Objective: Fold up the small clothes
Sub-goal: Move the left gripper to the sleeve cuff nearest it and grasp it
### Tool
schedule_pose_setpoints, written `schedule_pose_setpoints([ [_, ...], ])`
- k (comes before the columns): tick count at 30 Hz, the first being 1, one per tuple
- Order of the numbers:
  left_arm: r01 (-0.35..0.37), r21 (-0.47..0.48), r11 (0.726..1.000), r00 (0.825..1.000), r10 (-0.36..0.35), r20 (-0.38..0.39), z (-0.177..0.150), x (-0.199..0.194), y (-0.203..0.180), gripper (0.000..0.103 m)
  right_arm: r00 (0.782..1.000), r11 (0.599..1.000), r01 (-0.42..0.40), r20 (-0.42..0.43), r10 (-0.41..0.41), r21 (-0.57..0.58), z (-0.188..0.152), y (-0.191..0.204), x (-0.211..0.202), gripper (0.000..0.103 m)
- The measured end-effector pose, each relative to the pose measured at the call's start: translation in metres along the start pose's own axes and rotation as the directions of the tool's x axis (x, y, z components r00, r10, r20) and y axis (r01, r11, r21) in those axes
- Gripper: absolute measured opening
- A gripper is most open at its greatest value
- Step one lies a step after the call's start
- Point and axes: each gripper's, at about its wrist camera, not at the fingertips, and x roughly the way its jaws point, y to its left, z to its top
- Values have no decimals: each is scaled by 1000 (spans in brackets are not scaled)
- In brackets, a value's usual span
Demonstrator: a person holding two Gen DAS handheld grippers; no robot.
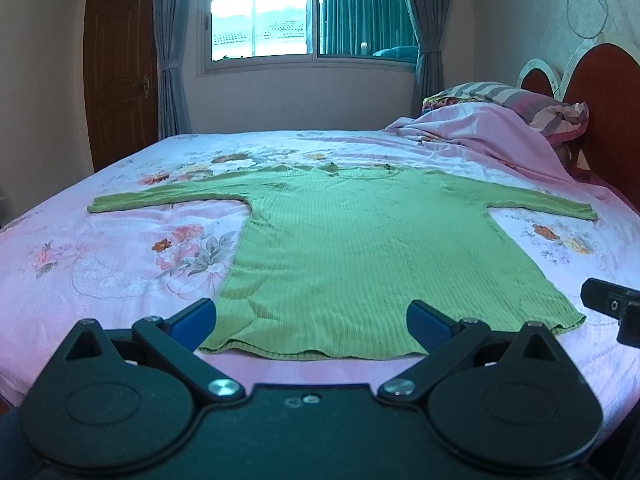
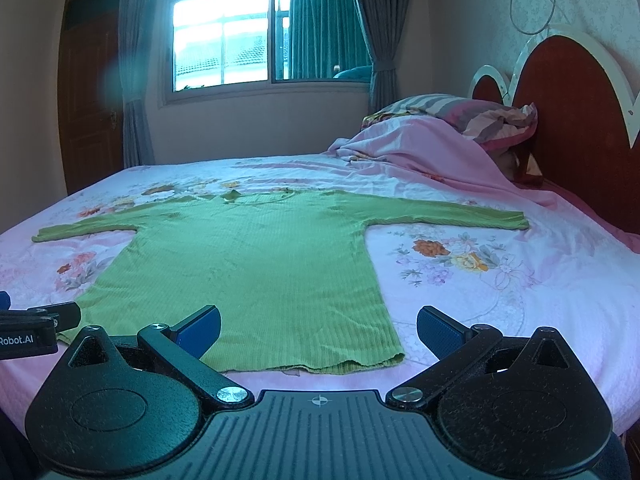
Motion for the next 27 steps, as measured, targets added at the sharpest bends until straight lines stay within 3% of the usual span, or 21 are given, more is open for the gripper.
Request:
schedule_pose_setpoints([
  [7,-39,14,999,998,39,-49,22,32,16,101,1000,1000,-15,20,15,-16,19,1,28,103],
  [17,-87,7,996,996,87,-29,76,98,58,101,997,998,-52,61,54,-42,71,25,108,103],
  [27,-141,43,989,985,144,-95,86,175,101,101,998,996,-61,28,62,-63,92,54,197,103],
])
